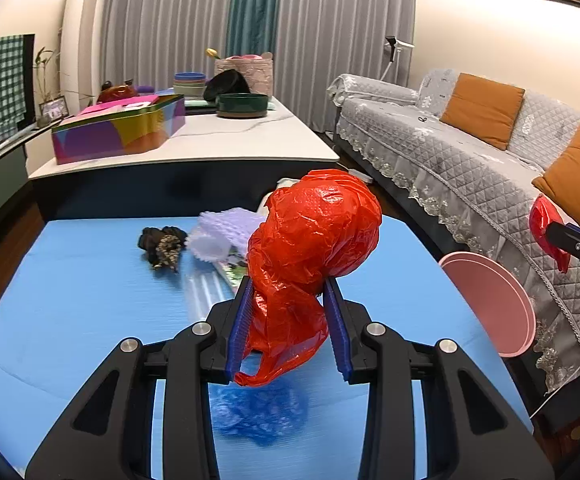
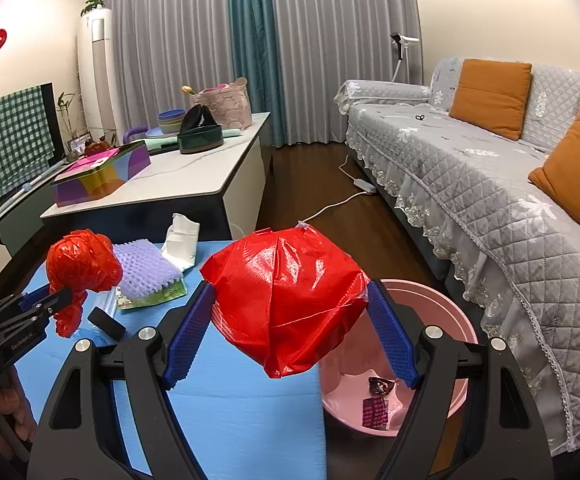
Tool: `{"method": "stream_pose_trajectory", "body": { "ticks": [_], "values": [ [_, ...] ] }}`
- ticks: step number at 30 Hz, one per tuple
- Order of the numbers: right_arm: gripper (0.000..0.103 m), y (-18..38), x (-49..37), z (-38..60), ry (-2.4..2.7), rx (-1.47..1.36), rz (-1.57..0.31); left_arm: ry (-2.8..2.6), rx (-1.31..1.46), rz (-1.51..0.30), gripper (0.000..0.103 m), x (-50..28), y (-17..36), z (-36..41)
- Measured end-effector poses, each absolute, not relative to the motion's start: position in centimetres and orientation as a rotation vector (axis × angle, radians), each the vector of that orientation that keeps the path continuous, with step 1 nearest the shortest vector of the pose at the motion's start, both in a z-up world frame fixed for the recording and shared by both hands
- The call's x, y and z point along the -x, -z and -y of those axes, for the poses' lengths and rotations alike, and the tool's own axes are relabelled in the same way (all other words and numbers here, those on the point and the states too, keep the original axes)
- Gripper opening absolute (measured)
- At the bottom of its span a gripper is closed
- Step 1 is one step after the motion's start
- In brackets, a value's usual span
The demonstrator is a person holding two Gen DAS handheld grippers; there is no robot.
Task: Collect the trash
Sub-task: 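Carry both red plastic bags in the grippers over the pink bin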
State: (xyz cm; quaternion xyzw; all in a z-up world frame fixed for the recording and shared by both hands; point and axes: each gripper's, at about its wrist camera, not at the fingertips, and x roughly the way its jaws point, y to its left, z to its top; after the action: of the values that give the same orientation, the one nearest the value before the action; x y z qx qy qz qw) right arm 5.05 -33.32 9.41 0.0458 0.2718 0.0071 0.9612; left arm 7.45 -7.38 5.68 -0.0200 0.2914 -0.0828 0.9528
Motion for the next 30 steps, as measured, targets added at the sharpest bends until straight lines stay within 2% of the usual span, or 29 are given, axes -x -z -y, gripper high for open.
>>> {"method": "stream_pose_trajectory", "body": {
  "ticks": [30],
  "values": [
    [0.076,-8.4,-4.4,37.6,0.075,-0.113,-0.557,0.269,0.016,-0.602,0.035,-8.7,-5.0,13.3]
  ]
}}
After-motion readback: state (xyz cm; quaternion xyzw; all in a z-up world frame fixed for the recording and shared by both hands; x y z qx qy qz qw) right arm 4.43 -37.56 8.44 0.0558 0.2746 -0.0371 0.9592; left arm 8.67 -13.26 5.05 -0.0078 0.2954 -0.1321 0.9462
